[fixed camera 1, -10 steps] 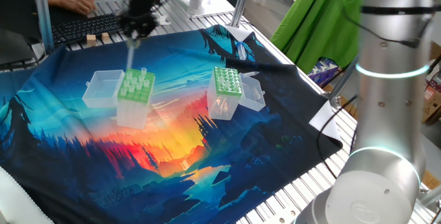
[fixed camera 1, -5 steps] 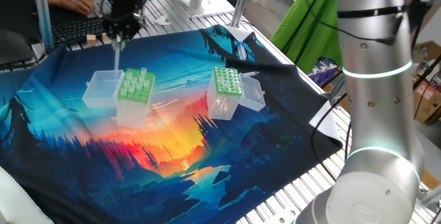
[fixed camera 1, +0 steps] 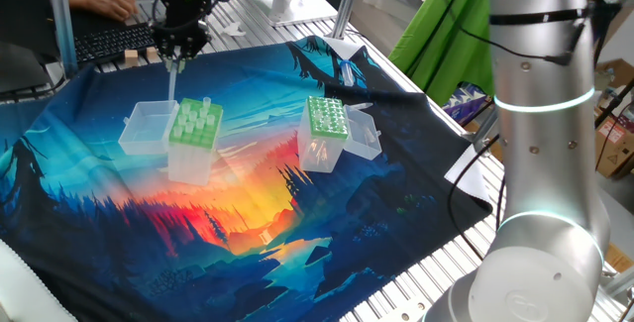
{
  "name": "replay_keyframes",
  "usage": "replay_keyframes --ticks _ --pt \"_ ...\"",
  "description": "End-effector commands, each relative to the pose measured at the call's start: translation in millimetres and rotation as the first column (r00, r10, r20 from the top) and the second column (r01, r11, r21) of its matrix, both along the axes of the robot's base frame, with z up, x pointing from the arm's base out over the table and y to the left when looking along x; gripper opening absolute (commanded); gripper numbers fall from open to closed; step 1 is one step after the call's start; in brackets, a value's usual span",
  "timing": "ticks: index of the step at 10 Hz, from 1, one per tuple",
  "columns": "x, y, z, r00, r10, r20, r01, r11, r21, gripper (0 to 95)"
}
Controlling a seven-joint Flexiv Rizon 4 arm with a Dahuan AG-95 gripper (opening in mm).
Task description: Transfer all large pipette tips from one holder to another
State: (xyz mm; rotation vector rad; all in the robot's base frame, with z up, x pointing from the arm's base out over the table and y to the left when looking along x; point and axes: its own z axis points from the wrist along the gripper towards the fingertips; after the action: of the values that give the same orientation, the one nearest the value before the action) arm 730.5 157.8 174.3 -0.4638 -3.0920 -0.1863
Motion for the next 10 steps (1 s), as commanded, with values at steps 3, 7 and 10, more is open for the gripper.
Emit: replay_keyframes --ticks 3,7,10 --pt "-3.7 0.2 -1.2 1.0 -0.015 0.008 0.015 1.0 -0.011 0.0" --pt "-4.1 -0.7 -0.5 1.0 -0.004 -0.004 0.004 1.0 -0.003 0.0" --pt "-4.1 -0.7 -0.5 1.0 -0.003 -0.009 0.003 1.0 0.016 0.0"
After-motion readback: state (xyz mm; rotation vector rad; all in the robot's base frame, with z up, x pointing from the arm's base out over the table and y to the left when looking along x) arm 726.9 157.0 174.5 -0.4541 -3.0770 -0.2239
